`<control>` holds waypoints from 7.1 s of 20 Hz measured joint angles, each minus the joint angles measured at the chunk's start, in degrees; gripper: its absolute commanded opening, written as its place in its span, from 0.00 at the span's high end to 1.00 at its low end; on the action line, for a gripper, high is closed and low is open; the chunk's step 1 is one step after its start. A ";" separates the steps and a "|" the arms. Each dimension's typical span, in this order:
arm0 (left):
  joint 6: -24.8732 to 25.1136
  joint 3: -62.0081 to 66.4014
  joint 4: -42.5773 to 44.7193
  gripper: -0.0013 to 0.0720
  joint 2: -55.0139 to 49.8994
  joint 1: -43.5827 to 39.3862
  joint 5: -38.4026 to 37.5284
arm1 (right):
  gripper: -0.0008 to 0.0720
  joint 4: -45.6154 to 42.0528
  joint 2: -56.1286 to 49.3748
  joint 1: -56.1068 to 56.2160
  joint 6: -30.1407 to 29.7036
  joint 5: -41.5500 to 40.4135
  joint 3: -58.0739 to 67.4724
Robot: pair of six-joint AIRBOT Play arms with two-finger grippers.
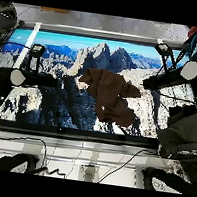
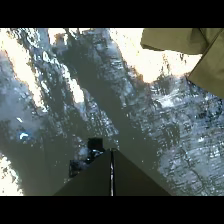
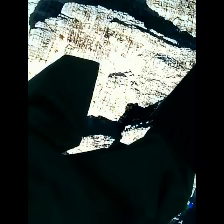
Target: Fold the clothes and pants, and hang the long-sleeved shirts on hangers.
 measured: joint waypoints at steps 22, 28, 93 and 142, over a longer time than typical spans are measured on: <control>0.00 0.00 0.00 0.96 0.00 0.00 0.00 | 0.47 11.63 48.33 -0.04 21.77 -20.33 -66.20; 0.00 0.00 0.00 0.96 0.00 0.00 0.48 | 0.51 24.70 37.46 -0.04 21.14 -35.28 -72.89; 1.03 8.24 -34.73 0.70 -38.25 -15.15 37.81 | 0.97 18.91 19.02 -27.71 -2.40 -15.89 -26.71; 2.14 4.31 2.03 0.96 -0.31 15.61 8.31 | 0.97 27.47 7.06 -26.08 -1.29 -13.29 -12.28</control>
